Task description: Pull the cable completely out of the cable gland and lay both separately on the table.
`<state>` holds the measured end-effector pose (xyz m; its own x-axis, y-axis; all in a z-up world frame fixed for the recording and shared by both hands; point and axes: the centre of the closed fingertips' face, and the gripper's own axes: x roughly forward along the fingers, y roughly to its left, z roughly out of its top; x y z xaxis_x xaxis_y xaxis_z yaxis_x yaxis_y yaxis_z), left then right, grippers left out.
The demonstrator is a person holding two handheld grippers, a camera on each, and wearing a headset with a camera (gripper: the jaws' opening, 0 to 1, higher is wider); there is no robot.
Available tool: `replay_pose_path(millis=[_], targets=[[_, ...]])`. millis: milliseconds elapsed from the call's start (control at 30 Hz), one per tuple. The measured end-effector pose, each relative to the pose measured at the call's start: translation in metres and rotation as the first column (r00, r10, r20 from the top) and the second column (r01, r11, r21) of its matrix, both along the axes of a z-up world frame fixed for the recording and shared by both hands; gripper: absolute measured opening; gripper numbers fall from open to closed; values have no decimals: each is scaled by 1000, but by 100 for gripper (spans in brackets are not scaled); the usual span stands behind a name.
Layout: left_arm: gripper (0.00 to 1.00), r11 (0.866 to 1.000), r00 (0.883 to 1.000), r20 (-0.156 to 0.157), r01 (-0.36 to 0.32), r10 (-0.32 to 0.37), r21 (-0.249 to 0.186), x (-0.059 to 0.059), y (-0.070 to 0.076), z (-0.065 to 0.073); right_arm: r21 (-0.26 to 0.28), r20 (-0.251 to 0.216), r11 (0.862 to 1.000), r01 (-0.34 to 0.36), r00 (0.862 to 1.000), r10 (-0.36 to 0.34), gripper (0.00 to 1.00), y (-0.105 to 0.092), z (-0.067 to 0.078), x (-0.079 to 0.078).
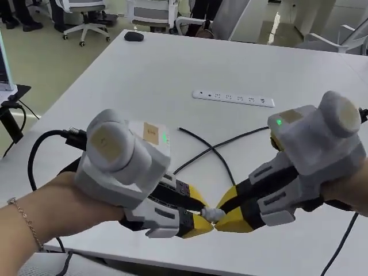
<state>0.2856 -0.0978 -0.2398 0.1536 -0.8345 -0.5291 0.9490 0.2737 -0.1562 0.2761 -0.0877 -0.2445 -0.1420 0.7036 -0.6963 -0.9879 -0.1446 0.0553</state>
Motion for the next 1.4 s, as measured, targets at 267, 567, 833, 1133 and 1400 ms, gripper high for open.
replay_pose_path(millis=[267, 567, 833, 1133, 1400], targets=[[16, 993, 990, -113, -93, 84, -75, 13, 4, 1, -39, 343, 999, 10, 939, 4, 10, -1, 1, 16], [16, 999, 999, 32, -36, 36, -6, 8, 1, 1, 3, 121, 997, 74, 990, -74, 14, -6, 2, 14], [16, 969, 938, 296, 119, -182, 218, -4, -5, 0, -11, -47, 1000, 19, 999, -20, 21, -8, 3, 4], [16, 964, 938, 295, 113, -183, 241, 0, -9, -7, -83, 13, 996, -27, 1000, 29, 12, -9, -10, 1], [16, 995, 995, 101, -24, 14, 95, 9, -6, -4, -95, 217, 995, 11, 976, 10, 12, -7, -8, 11]])
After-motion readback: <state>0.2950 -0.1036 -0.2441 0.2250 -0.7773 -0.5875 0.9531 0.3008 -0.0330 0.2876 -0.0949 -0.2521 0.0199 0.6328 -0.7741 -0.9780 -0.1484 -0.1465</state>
